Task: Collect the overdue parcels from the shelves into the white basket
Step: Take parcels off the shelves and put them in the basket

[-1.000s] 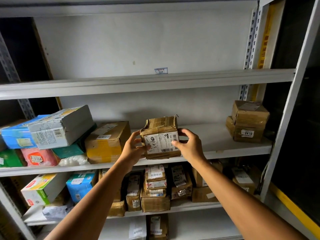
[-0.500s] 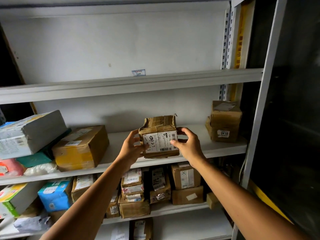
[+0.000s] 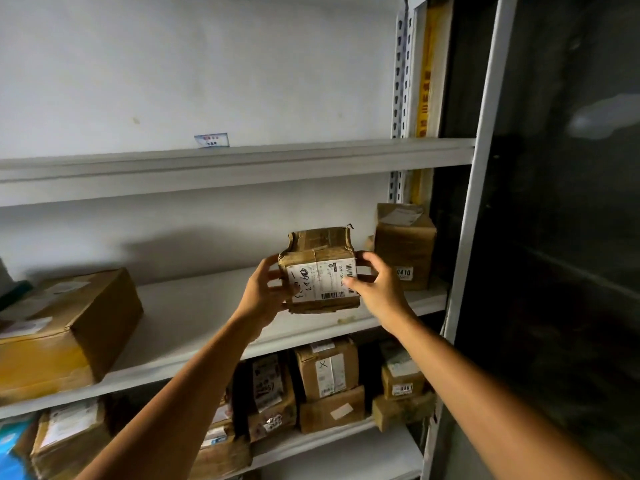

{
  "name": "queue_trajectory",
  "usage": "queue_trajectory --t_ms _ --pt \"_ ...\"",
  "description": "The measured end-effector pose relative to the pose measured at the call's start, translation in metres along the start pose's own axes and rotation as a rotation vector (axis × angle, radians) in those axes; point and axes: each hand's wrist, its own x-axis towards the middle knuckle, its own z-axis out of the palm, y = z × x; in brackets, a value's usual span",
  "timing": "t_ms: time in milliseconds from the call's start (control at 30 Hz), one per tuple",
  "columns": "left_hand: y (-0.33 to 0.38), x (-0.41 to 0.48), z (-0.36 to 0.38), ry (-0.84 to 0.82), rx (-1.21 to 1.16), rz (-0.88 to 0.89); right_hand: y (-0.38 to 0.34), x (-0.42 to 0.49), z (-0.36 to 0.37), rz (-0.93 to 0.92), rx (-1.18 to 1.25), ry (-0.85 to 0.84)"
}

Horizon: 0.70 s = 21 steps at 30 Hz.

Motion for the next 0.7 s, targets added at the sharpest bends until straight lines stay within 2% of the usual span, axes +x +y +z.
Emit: queue_trajectory --t_ms 400,700 --pt "-0.054 0.102 -0.009 -0.146 0.042 -0.009 0.053 0.07 0.047 0.146 -0.037 0.13" --pt "-0.086 0.144 0.003 -0.173 0.019 -0.031 0.091 0.109 0.052 0.185 -0.116 0.165"
